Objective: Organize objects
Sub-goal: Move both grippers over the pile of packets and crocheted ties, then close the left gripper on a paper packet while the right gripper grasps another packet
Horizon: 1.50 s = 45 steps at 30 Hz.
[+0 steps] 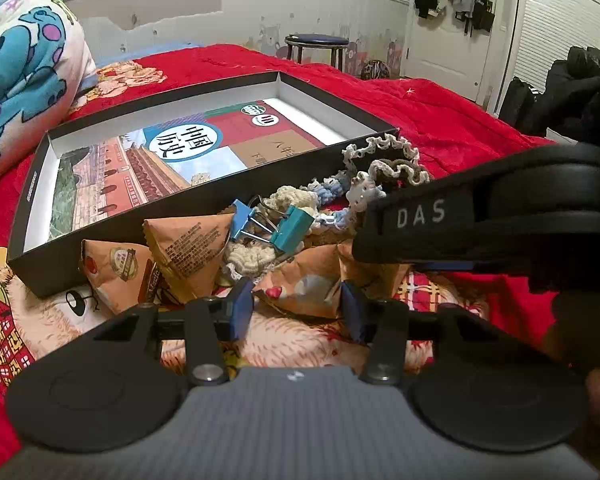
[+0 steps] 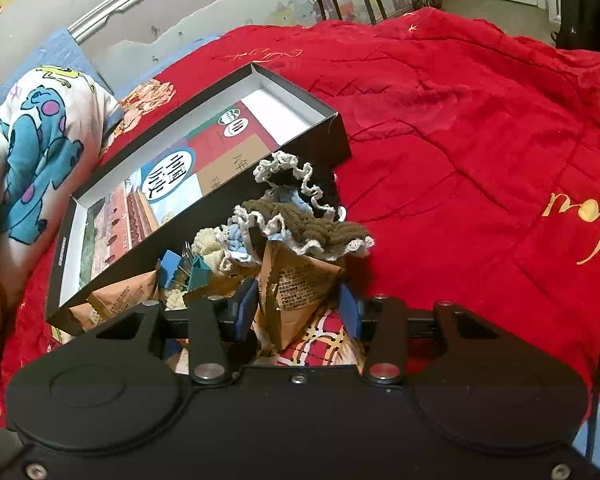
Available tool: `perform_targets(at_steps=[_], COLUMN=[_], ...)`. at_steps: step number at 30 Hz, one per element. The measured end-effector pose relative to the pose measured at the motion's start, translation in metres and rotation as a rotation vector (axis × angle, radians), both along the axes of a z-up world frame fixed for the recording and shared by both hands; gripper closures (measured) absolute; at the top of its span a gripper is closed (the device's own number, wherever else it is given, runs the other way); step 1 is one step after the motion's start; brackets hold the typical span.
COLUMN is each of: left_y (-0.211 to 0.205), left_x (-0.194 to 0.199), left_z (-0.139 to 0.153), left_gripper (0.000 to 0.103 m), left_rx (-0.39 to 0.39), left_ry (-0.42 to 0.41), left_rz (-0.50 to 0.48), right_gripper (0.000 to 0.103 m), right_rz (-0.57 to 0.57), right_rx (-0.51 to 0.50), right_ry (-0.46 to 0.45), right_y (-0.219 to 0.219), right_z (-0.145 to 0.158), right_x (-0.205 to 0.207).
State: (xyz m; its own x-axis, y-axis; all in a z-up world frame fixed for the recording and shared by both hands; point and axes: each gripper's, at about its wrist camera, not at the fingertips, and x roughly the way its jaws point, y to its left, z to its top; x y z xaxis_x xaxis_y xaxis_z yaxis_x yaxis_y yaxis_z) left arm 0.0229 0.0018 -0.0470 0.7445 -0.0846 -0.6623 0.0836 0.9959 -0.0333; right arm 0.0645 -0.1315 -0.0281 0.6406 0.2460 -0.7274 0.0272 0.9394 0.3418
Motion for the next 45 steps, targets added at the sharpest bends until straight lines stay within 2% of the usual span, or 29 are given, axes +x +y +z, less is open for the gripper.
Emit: perform_targets(at_steps=[6, 23, 33, 45], left_y=[-0.001, 0.005, 0.017, 0.038], left_x=[-0.004, -0.012, -0.032, -0.048], left_z=[0.005, 0.018, 0.040, 0.076], left_gripper=[0.054, 0.056, 0.056, 0.056], left_rx=[0.006, -0.021, -0.045, -0.063], left_ry=[-0.011, -0.014, -0.065, -0.159], left_rz=[-0.003, 0.023, 0.065, 0.131], right_gripper=[0.070, 0.070, 0.070, 0.070], right_rz=[-0.006, 0.012, 0.062, 0.136], right_rx=[0.003, 0.130, 0.162, 0.248], right_ry=[0.007, 0.047, 0.001, -0.091], right_y=[-0.002, -0.012, -0.006, 0.001], right_z=[0.002, 0.008, 0.026, 0.065], right_x=[-0.003, -0.018, -0.033, -0.038])
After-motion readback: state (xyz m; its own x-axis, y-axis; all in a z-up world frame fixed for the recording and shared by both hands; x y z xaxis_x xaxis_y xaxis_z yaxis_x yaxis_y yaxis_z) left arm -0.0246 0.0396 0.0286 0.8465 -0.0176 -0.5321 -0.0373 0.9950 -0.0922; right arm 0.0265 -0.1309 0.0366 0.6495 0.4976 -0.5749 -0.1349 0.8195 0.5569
